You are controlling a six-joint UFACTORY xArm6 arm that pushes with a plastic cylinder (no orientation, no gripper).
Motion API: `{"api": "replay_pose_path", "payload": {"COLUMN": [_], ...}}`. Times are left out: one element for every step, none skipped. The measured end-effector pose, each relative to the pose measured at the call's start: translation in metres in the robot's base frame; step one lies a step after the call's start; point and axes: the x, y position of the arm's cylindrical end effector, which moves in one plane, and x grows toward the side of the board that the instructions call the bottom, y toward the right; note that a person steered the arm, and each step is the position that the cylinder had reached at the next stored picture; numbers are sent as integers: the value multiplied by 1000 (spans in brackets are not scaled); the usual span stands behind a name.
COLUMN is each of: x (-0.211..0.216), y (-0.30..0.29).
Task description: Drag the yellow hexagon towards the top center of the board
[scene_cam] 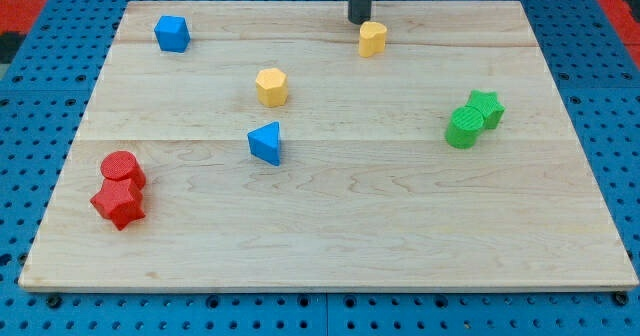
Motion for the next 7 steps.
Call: {"api": "replay_pose_path", "payload": {"x": [41, 77, 130, 181, 174, 135, 144], "y": [-3, -3, -11, -47, -94, -131, -147]}}
